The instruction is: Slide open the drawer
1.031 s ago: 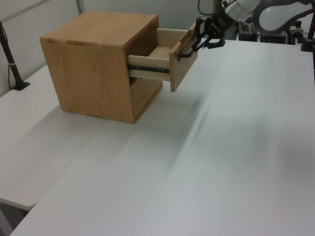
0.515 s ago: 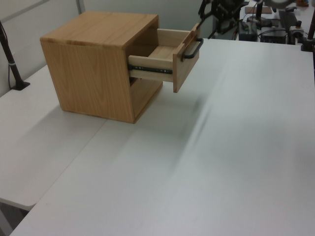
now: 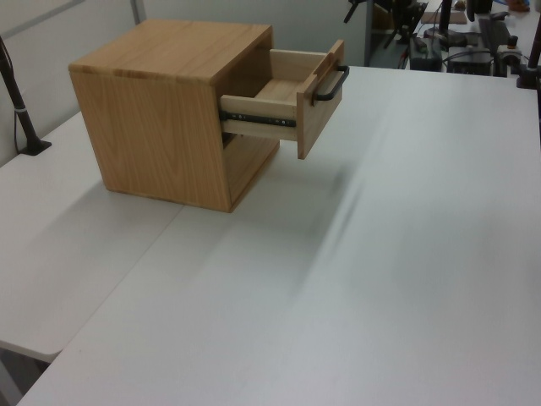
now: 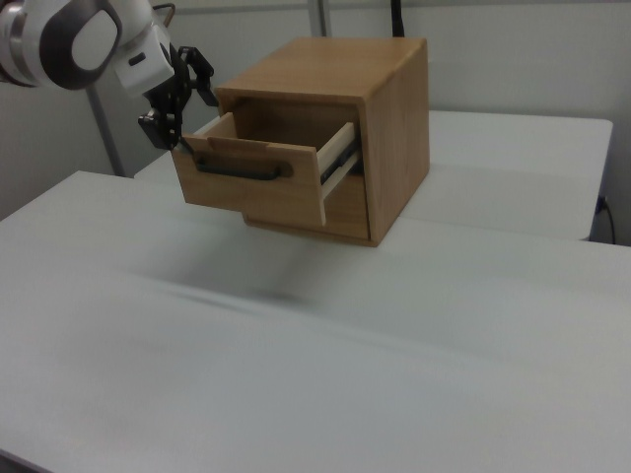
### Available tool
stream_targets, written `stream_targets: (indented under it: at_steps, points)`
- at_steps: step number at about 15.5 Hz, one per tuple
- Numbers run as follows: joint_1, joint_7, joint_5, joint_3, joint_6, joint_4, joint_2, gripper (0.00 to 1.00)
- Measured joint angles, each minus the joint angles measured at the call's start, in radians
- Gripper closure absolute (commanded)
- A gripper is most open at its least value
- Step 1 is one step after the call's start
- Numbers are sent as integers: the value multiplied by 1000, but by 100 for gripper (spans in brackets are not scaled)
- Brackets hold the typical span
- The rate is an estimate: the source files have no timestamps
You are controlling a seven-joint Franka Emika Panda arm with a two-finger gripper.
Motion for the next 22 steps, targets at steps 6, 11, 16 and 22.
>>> stream_targets:
  at_steps: [6, 11, 16, 22]
  points:
    - [-2, -286, 0, 0, -134, 39, 0, 0]
    - [3, -672, -38, 9, -357, 48, 0, 0]
    - [9, -976, -62, 11, -417, 48, 1, 0]
    - [15, -1288, -144, 13, -512, 50, 1, 0]
